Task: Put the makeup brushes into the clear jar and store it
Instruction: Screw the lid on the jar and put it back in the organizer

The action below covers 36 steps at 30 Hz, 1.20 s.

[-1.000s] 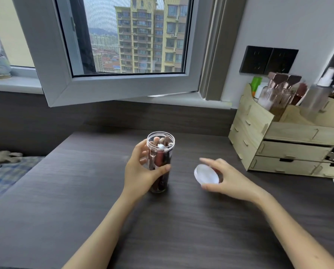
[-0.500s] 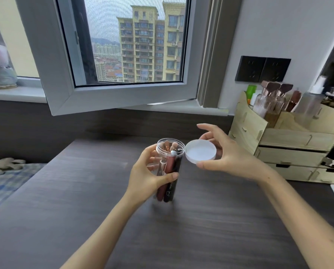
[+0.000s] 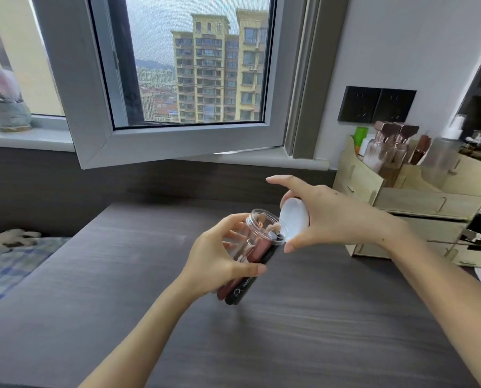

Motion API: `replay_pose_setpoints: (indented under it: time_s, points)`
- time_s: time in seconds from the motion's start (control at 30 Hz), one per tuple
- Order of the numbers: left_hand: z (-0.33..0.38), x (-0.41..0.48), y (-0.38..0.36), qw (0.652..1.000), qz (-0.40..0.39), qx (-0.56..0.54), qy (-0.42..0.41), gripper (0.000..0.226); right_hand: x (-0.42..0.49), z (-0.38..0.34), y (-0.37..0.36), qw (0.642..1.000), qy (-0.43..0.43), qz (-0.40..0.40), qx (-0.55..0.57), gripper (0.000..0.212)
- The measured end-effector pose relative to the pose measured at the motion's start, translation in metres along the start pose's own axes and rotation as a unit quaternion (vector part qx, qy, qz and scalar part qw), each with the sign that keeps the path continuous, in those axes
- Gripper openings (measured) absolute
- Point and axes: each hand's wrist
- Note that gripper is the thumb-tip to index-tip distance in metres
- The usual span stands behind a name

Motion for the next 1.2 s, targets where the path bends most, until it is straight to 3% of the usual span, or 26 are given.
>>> replay_pose_setpoints:
  time_s: [0.13, 0.23, 0.43, 0.5, 0.6, 0.67, 0.73, 0.8, 0.87, 1.0, 1.1, 1.2]
  points:
    - [0.008, -0.002, -0.001, 0.998, -0.058, -0.001, 0.003, 0.074, 0.005, -0.009, 0.000, 0.997, 0.031, -0.049, 0.050, 0.101]
    - [0.013, -0.003, 0.004, 0.995, -0.091, -0.040, 0.019, 0.069, 0.007, -0.011, -0.004, 0.993, 0.039, -0.060, 0.098, 0.084]
    - [0.016, -0.011, 0.007, 0.984, -0.136, -0.108, 0.030, 0.055, 0.003, -0.021, -0.012, 0.998, 0.018, -0.035, 0.046, 0.052]
    - [0.015, -0.012, 0.003, 0.989, -0.117, -0.087, 0.033, 0.057, 0.005, -0.027, -0.020, 1.000, -0.024, 0.002, -0.004, 0.061]
    - [0.014, -0.013, -0.002, 0.994, -0.097, -0.029, 0.038, 0.064, 0.002, -0.026, -0.022, 0.996, -0.055, -0.050, -0.042, 0.084]
    - [0.013, -0.014, -0.002, 0.995, -0.094, -0.013, 0.033, 0.070, -0.006, -0.021, -0.013, 0.991, -0.050, -0.098, 0.077, 0.073]
    - [0.015, -0.015, -0.001, 0.996, -0.087, 0.002, 0.025, 0.071, -0.013, -0.019, -0.009, 0.983, -0.024, -0.096, 0.156, 0.054]
    - [0.019, -0.015, -0.001, 0.996, -0.080, 0.026, 0.017, 0.068, -0.015, -0.021, -0.014, 0.994, -0.035, -0.055, 0.082, 0.052]
    - [0.021, -0.016, -0.003, 0.996, -0.075, 0.040, 0.011, 0.066, -0.015, -0.024, -0.019, 0.998, -0.058, -0.023, -0.006, 0.070]
    - [0.020, -0.016, -0.005, 0.997, -0.068, 0.040, 0.005, 0.070, -0.022, -0.021, -0.014, 0.995, -0.044, -0.062, 0.063, 0.061]
    - [0.022, -0.015, -0.006, 0.997, -0.059, 0.052, -0.006, 0.069, -0.018, -0.018, -0.023, 0.999, -0.047, -0.016, 0.012, 0.051]
    - [0.023, -0.014, -0.011, 0.996, -0.059, 0.059, -0.016, 0.065, -0.016, -0.015, -0.025, 0.997, -0.077, 0.029, -0.012, 0.074]
Point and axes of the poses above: each hand's wrist, its own x-axis towards the middle knuckle, its own y-axis out of the back of the hand, z = x × y, and after that the axes turned 5 degrees about -z, right-handed
